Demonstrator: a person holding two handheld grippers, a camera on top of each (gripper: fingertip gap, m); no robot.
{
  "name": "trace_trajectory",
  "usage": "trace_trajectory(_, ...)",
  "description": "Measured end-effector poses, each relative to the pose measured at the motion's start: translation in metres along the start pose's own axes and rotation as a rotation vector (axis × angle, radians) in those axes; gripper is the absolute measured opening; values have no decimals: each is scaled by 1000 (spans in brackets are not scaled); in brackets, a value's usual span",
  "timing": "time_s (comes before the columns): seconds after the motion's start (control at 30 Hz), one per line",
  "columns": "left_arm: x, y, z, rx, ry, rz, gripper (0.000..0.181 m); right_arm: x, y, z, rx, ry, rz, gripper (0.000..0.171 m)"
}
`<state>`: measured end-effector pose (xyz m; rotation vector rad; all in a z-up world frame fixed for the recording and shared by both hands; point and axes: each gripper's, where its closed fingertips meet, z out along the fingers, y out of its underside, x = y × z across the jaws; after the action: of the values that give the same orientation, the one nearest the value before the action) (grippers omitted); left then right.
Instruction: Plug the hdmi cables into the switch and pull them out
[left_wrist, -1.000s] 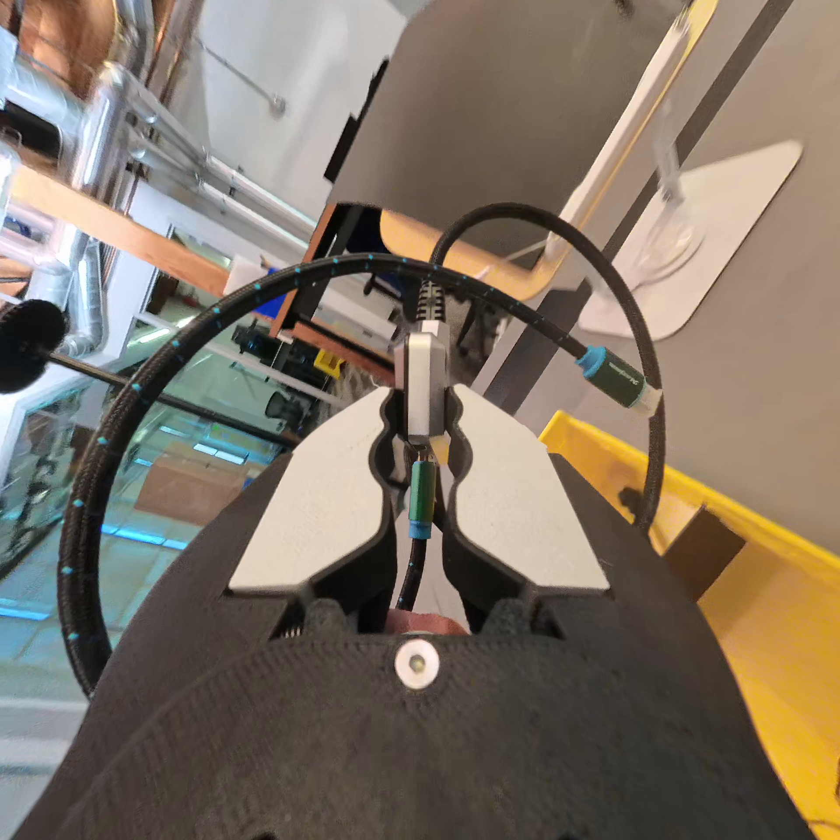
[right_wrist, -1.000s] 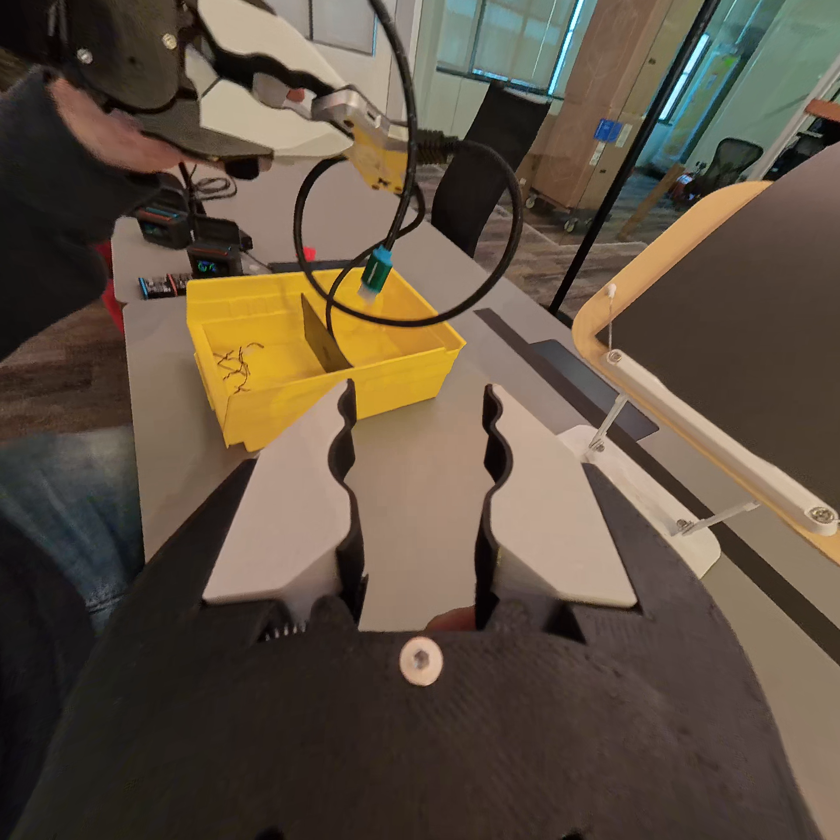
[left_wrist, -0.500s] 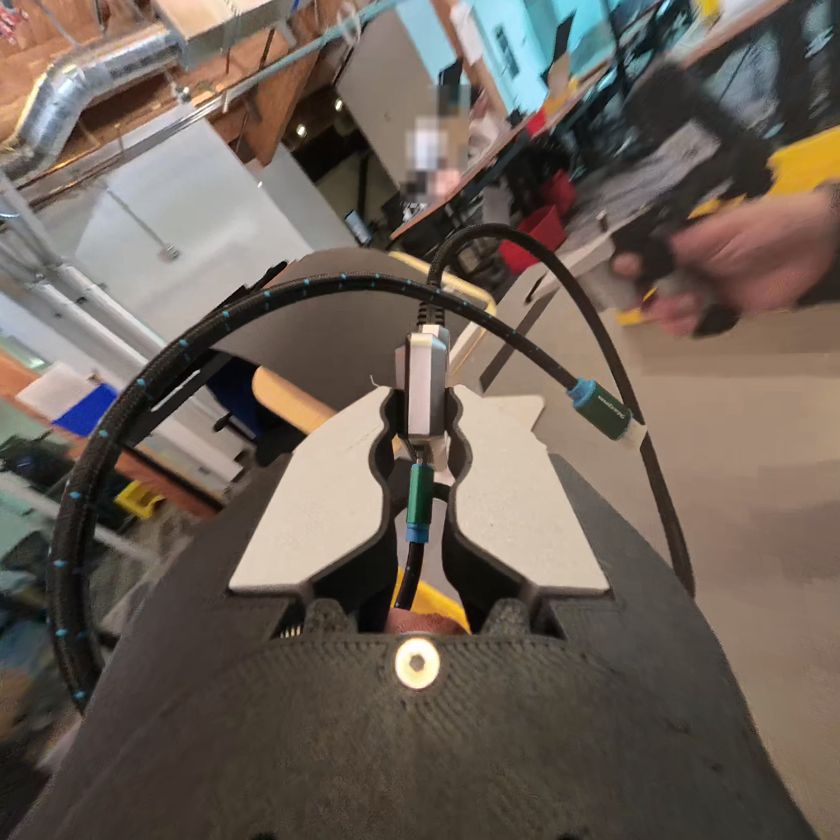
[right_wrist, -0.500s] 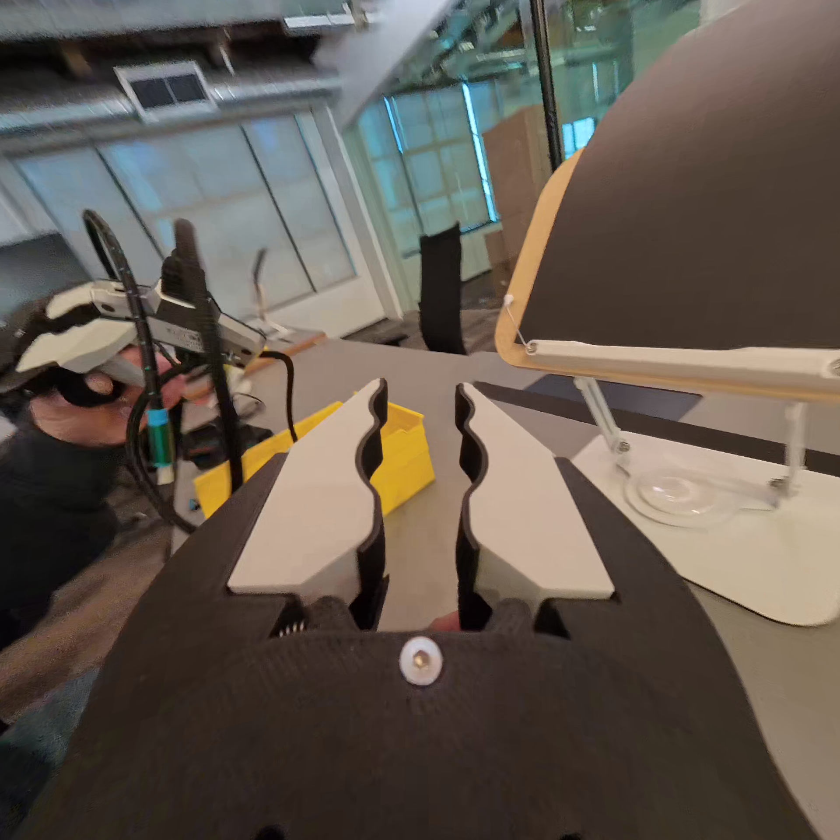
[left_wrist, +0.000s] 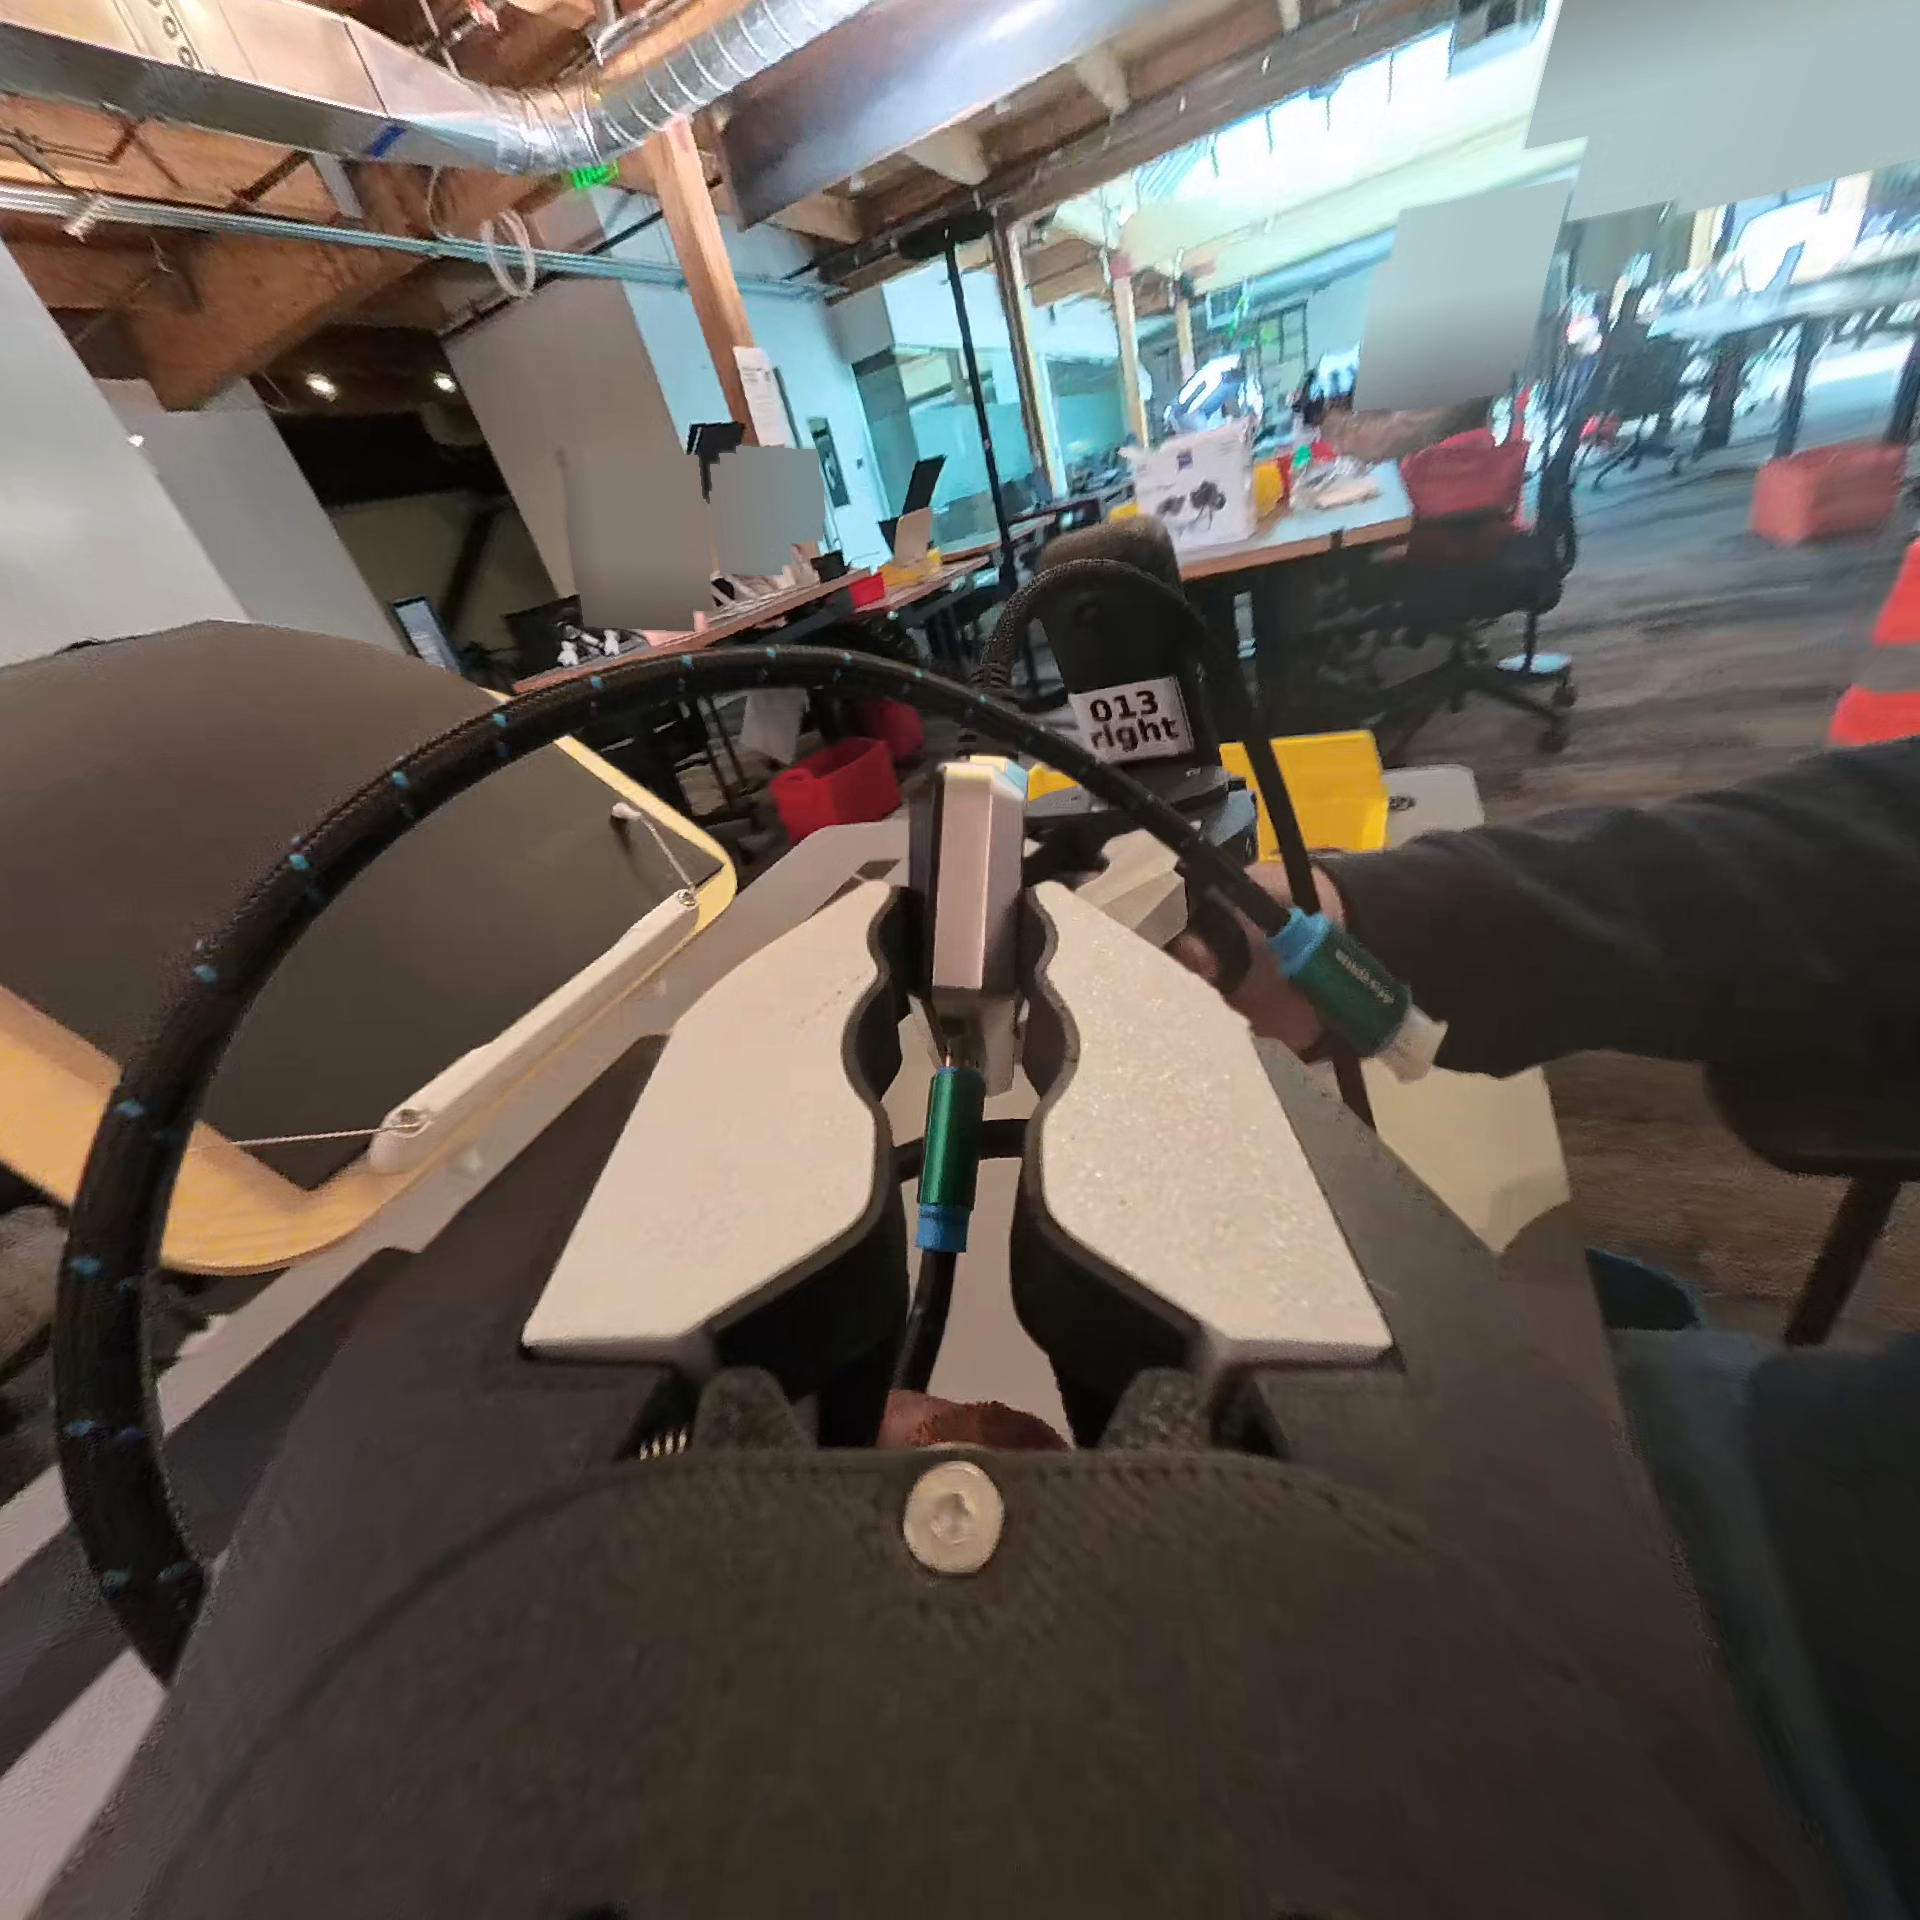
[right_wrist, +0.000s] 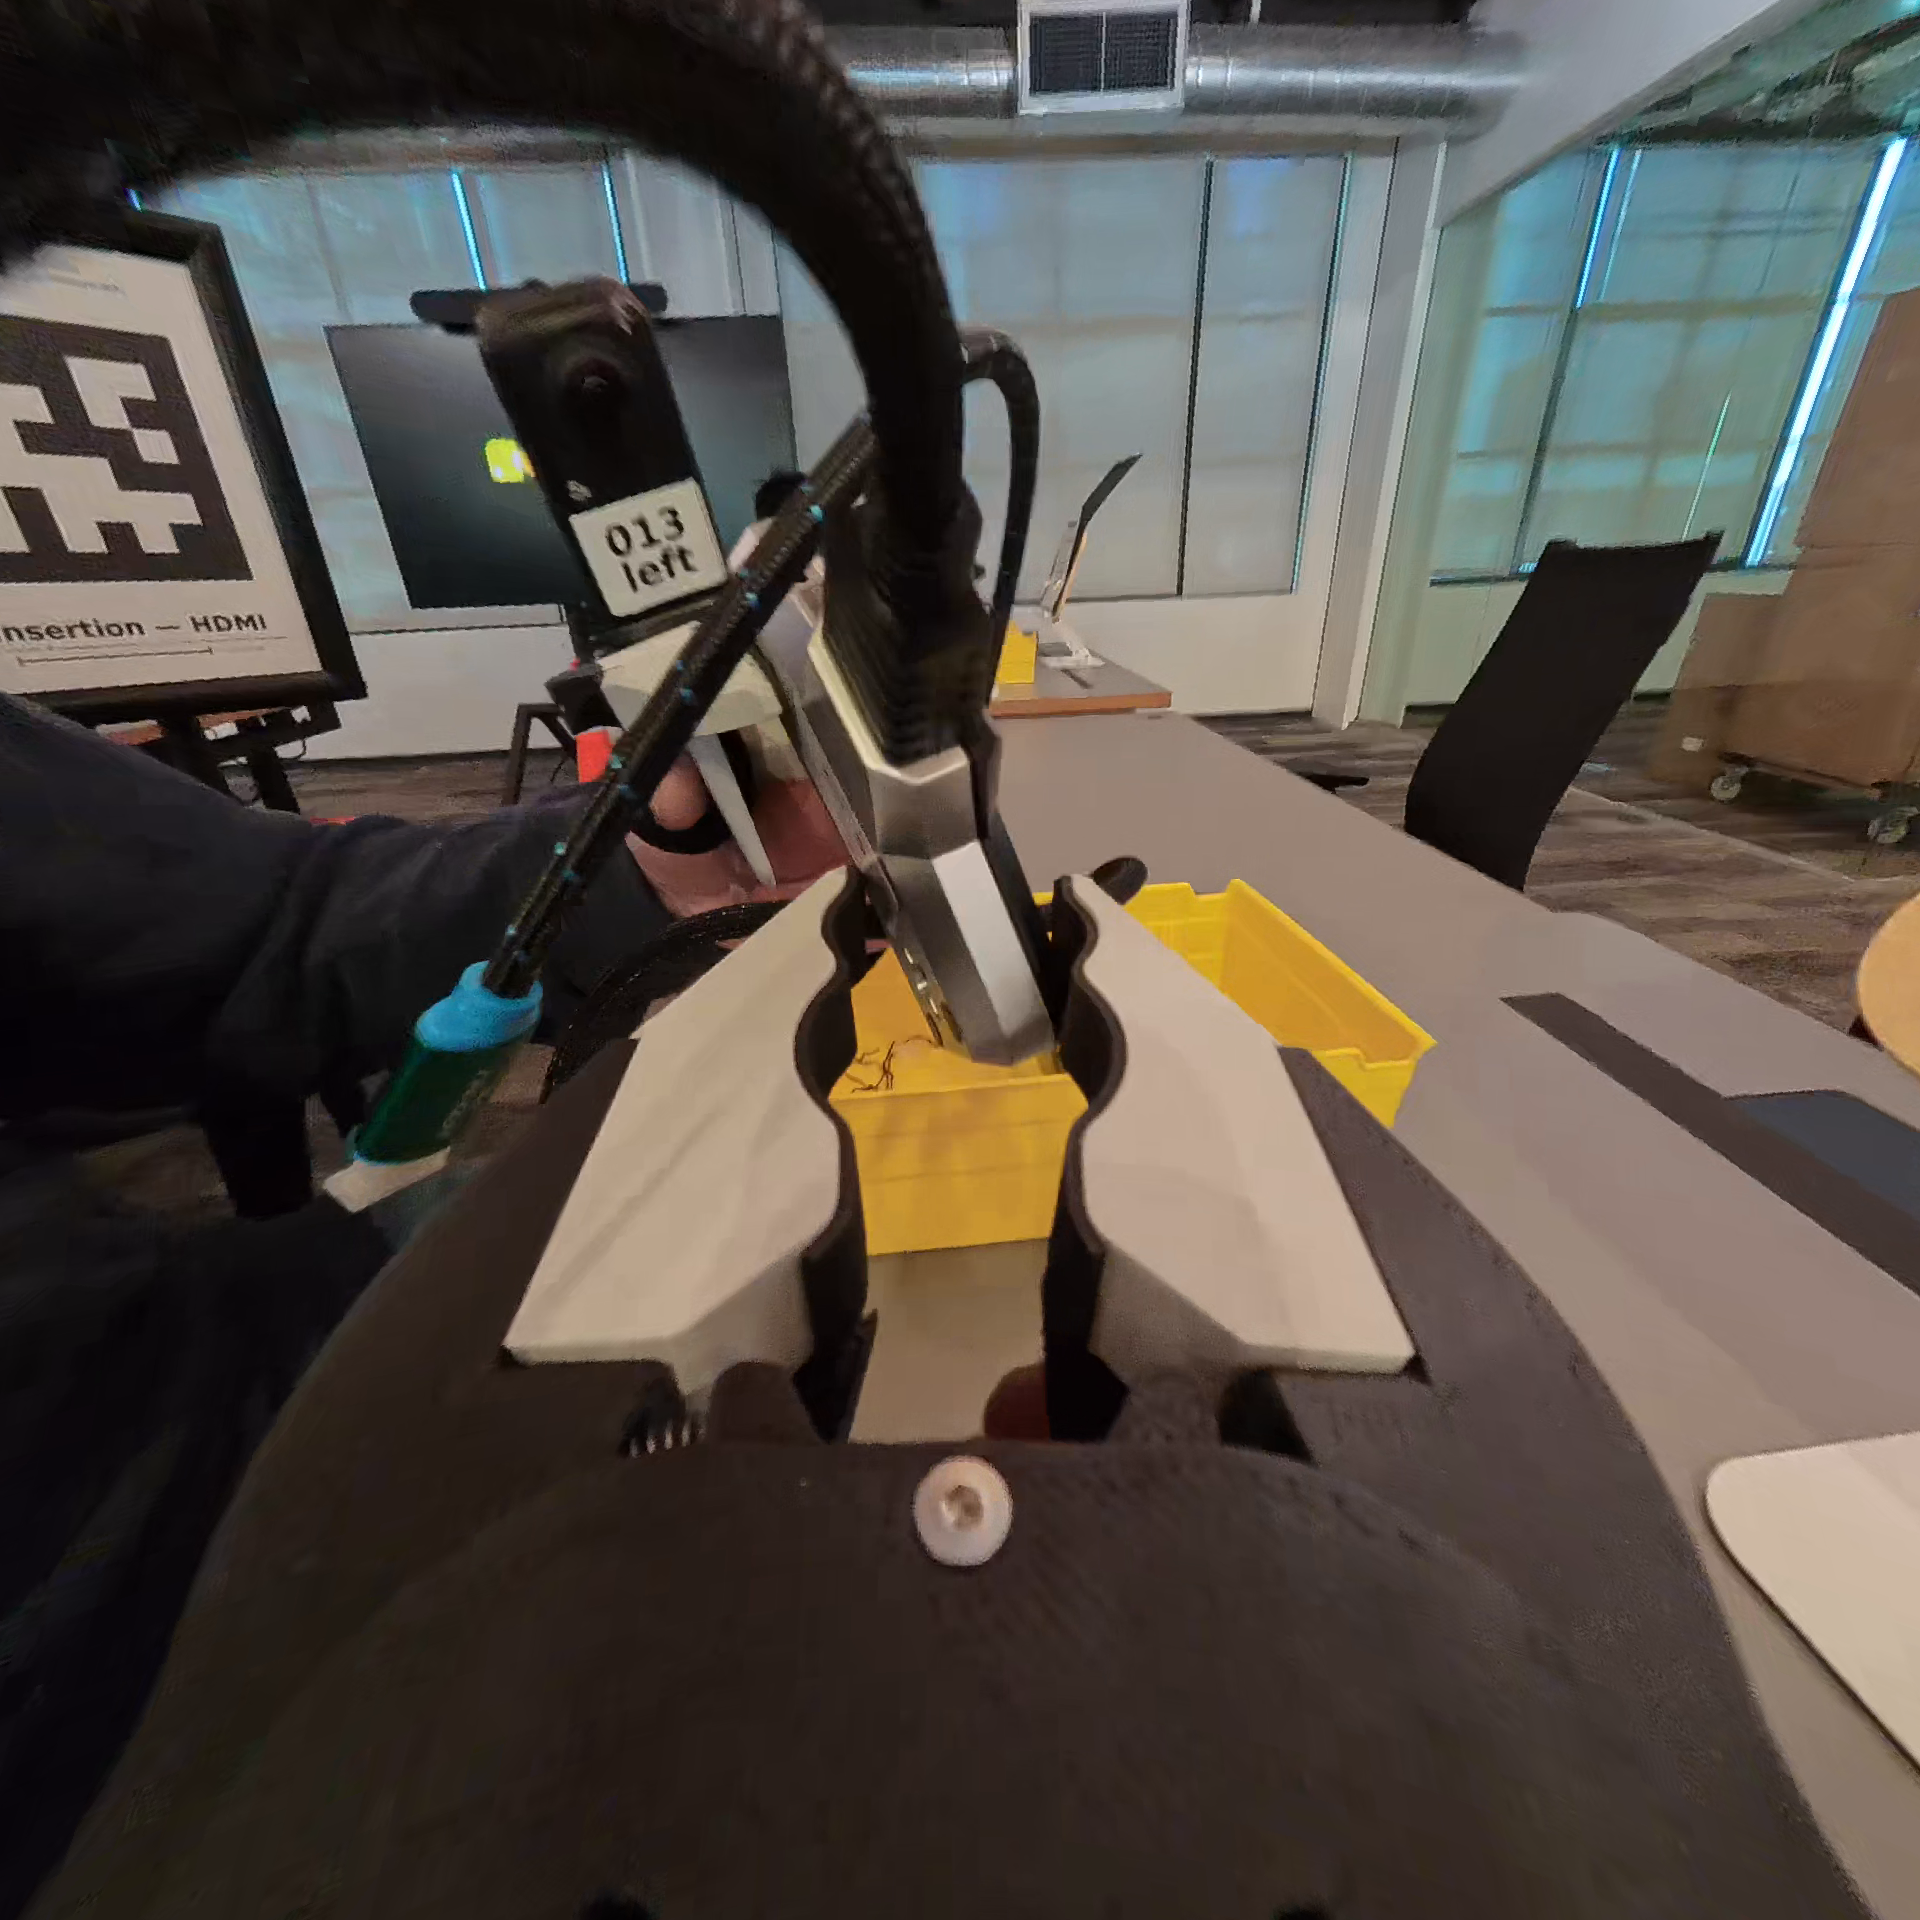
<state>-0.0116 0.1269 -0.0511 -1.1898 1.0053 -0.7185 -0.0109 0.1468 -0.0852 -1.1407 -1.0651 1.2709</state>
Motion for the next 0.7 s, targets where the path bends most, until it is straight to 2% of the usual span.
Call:
trace_trajectory(0.13,-7,10,1,-28,7,-77,22,6,7,-5,-87,61,-50,28)
trace_trajectory(0.23,-19,22,1,-109,-54,-62,39,19,15,-12,-237,182,-174,19)
trace_trajectory(0.37,-28,34,-8,-246,-88,57,43,37,9,-29,-352,352,-307,19)
trace_trajectory(0.53,-36,13,-17,-278,-176,196,49,66,12,-59,-631,594,-538,18)
trace_trajectory(0.6,-32,2,-12,-287,-232,299,57,71,17,-67,-745,657,-624,19)
trace_trajectory(0.7,-14,-1,4,-329,-268,419,65,70,22,-64,-823,692,-700,19)
